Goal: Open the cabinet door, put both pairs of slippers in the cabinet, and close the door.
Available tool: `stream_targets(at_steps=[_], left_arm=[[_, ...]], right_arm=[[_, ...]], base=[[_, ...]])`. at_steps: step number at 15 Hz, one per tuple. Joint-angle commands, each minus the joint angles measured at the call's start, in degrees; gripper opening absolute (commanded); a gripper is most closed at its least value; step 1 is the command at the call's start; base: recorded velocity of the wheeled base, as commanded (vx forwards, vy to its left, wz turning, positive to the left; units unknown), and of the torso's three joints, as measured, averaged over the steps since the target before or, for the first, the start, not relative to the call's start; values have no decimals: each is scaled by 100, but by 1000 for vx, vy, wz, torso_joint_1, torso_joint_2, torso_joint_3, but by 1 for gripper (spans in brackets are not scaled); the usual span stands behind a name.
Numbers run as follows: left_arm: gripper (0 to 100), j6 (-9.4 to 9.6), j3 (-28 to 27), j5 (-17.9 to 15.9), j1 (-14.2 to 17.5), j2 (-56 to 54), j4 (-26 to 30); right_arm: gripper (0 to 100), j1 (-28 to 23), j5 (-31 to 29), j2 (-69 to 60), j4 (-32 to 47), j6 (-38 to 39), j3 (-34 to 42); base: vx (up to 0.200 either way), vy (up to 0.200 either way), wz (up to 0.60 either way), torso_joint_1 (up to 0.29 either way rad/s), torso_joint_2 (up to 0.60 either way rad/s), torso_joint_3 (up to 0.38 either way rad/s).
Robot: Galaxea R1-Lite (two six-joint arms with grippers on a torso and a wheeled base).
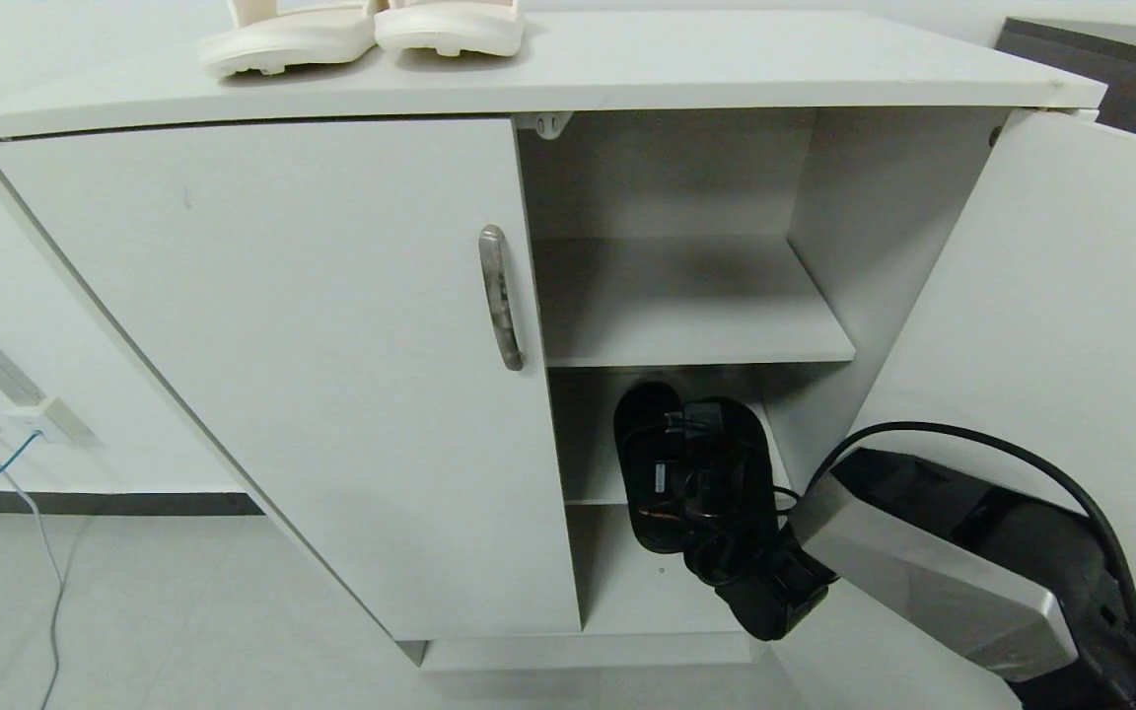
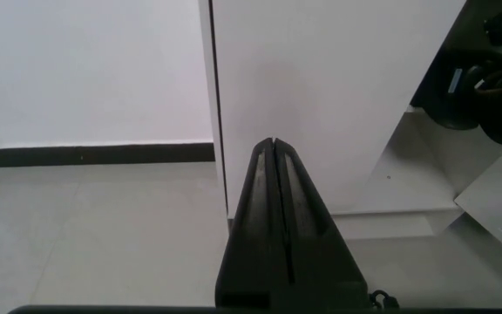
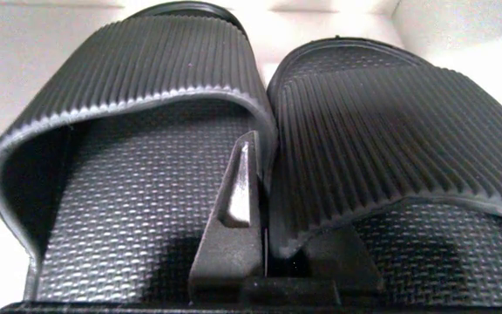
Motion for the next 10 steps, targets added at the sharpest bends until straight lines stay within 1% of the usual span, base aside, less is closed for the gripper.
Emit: stream_targets(at_steps=[1,4,8,10], left_arm=[[0,-4,1,1,-3,7,2],[0,5,1,10,-3,7,2],[0,-4,1,10,-3,7,2],[0,-4,1,10,-3,7,2]], right_arm=[[0,-128,10,128,181,17,-399],[0,-207,19,146,506,26,-865],[0,-234,142,269,1385,237,-1840],[0,-242,265,357,1526,272,-2069]], base=[[0,0,0,0,0,0],[0,0,0,0,0,0],[0,0,0,0,0,0],[0,0,0,0,0,0]])
